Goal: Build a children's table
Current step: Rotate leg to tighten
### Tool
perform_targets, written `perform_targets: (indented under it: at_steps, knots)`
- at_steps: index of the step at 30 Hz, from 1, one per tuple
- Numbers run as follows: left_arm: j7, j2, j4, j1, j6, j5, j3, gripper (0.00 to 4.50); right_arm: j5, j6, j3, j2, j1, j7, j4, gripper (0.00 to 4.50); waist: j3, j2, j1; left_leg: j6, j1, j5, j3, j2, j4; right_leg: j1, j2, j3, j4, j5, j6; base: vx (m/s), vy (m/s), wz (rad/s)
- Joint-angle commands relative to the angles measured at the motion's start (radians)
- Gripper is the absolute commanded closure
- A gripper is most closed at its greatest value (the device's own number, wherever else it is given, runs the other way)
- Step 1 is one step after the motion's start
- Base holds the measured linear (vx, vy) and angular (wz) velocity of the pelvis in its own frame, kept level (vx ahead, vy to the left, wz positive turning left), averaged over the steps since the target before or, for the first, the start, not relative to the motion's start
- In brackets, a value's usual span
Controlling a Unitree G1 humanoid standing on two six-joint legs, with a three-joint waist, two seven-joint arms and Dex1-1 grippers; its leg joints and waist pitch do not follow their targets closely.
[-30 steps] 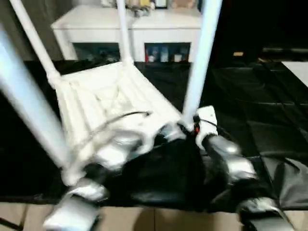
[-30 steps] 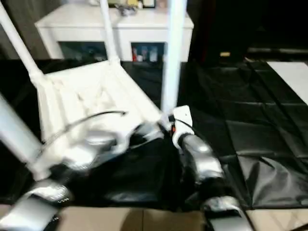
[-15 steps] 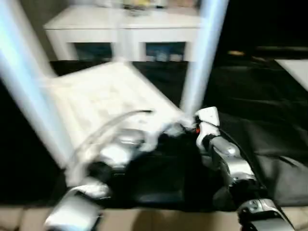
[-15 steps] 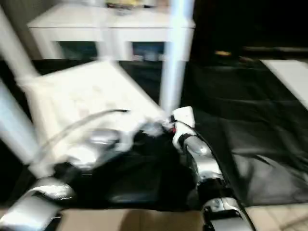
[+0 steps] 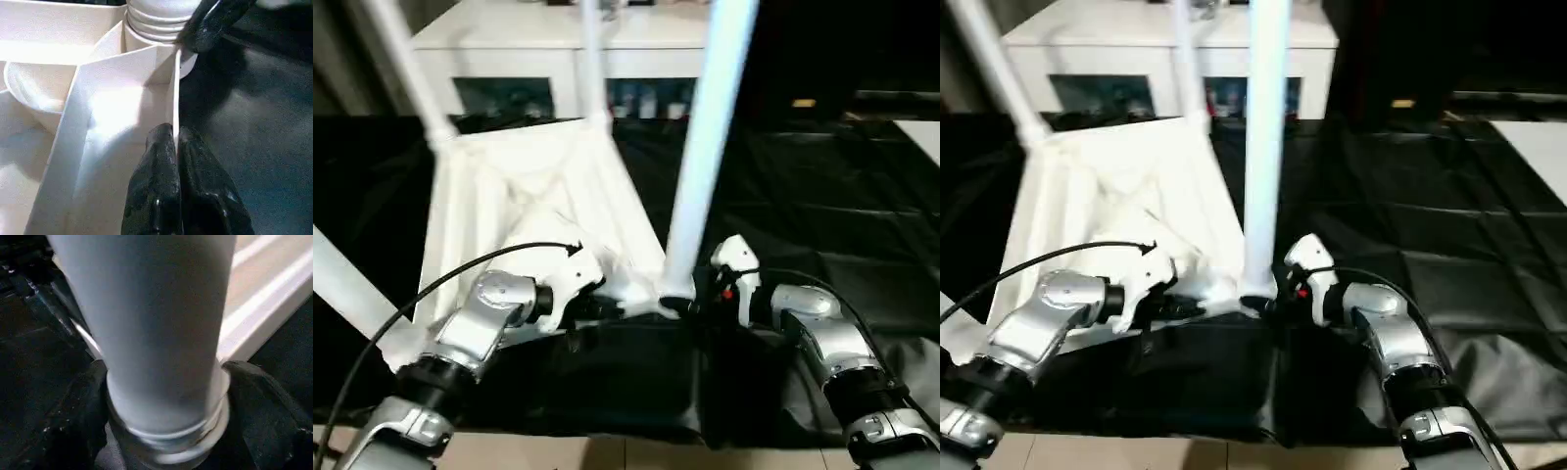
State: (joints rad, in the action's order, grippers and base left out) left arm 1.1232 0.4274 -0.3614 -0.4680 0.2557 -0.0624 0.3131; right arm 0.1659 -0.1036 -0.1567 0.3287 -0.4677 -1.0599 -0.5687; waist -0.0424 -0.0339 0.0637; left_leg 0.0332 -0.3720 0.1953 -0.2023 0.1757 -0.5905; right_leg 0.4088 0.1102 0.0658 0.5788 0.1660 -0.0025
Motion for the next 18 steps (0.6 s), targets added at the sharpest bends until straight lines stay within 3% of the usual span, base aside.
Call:
perform_targets:
  at_steps: [1,7,13,17,18]
  knots:
    - [0.055,-0.004,0.029,0.021,0.010,-0.026,0.033,4.50,0.014,0.006,-0.015,0.005,0.002,-0.032,0.022,0.83,0.064,0.006,0.003,-0.090,0.014,0.136,0.018,0.056,0.070,-0.048,0.036,-0.032,-0.030,0.055,-0.301,0.000,0.000,0.00]
    - [0.070,0.009,0.047,0.030,0.021,-0.023,0.029,4.50,0.016,-0.008,-0.020,0.000,0.004,-0.072,0.013,1.18,0.060,0.010,-0.001,-0.064,0.011,0.182,0.019,0.054,0.074,-0.052,0.043,-0.037,-0.038,0.138,-0.277,0.000,0.000,0.00]
    - [0.061,0.010,0.049,0.029,0.032,-0.019,0.029,4.50,0.015,-0.005,-0.014,-0.006,0.007,-0.058,0.008,1.42,0.060,0.010,-0.005,-0.060,0.013,0.181,0.020,0.053,0.072,-0.050,0.041,-0.037,-0.040,0.159,-0.272,0.000,0.000,0.00]
    - [-0.095,-0.045,-0.035,0.000,0.023,0.040,0.006,4.50,-0.035,0.005,0.033,-0.069,-0.033,0.182,-0.082,1.47,0.059,0.004,-0.010,-0.049,0.014,0.198,0.021,0.052,0.074,-0.048,0.040,-0.038,-0.042,0.169,-0.271,0.000,0.000,0.00]
    - [-0.132,-0.058,-0.054,-0.008,0.022,0.052,0.001,4.50,-0.044,0.004,0.041,-0.081,-0.040,0.228,-0.099,1.49,0.052,0.008,-0.015,-0.017,0.020,0.257,0.021,0.049,0.079,-0.042,0.041,-0.040,-0.055,0.263,-0.253,0.000,0.000,0.00]
